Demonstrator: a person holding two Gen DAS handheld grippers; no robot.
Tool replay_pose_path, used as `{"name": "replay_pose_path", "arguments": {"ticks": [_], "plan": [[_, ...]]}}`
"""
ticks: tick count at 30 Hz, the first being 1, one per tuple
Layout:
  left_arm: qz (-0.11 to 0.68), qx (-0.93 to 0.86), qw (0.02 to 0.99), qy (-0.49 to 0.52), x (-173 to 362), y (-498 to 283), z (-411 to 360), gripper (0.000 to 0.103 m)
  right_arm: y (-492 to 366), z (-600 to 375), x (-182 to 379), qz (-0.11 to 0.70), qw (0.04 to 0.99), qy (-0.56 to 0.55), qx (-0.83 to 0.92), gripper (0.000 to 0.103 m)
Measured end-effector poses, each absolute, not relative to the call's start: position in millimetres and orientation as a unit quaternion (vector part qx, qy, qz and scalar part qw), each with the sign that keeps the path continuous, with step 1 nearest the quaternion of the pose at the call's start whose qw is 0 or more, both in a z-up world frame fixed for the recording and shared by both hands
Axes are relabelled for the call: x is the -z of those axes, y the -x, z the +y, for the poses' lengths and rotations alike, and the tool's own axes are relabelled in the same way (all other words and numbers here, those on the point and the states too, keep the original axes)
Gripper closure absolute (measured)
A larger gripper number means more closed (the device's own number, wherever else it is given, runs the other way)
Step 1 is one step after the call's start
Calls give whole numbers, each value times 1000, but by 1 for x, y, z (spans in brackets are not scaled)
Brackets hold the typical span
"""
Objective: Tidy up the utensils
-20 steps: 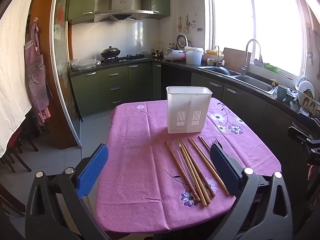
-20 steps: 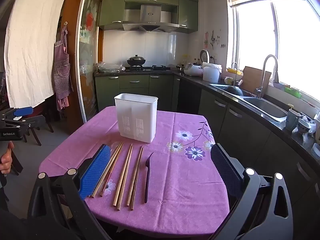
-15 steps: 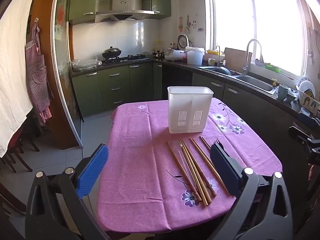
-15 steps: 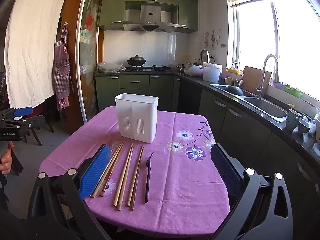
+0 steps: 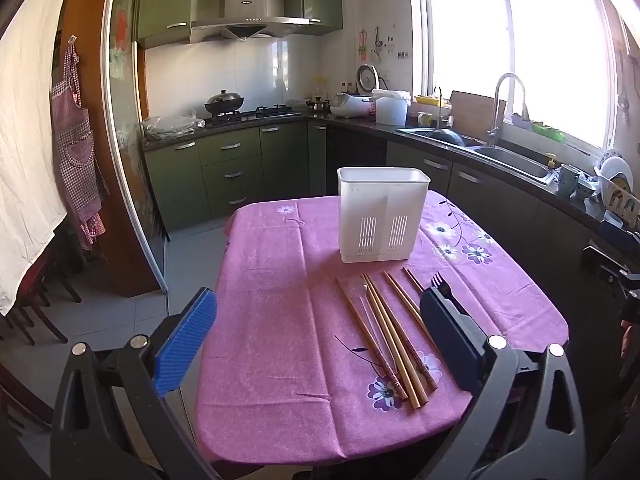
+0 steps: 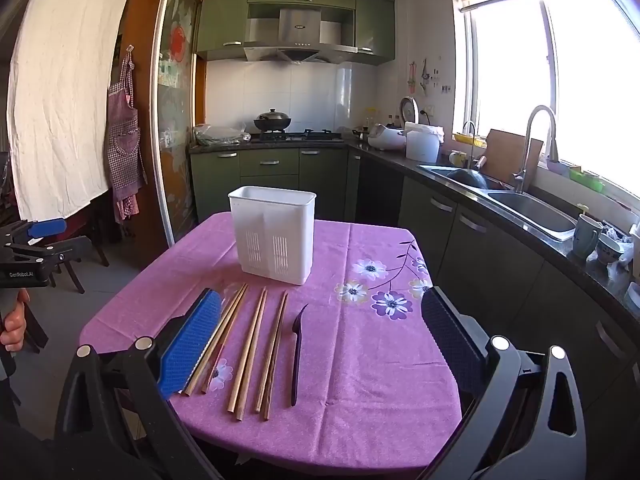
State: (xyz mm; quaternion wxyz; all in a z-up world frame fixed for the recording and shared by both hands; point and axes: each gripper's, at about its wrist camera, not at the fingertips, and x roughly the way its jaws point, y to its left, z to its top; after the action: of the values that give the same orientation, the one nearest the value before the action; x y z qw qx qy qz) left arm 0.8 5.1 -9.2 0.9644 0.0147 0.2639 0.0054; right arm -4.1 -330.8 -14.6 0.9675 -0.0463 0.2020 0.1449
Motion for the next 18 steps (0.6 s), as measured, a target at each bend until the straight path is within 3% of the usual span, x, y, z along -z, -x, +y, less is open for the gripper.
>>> {"name": "replay_pose_path", "arguments": {"ticks": [18], "plan": [[266, -5, 964, -15, 9, -2, 6, 6, 3, -324, 22, 205, 967, 42, -146, 4]]}}
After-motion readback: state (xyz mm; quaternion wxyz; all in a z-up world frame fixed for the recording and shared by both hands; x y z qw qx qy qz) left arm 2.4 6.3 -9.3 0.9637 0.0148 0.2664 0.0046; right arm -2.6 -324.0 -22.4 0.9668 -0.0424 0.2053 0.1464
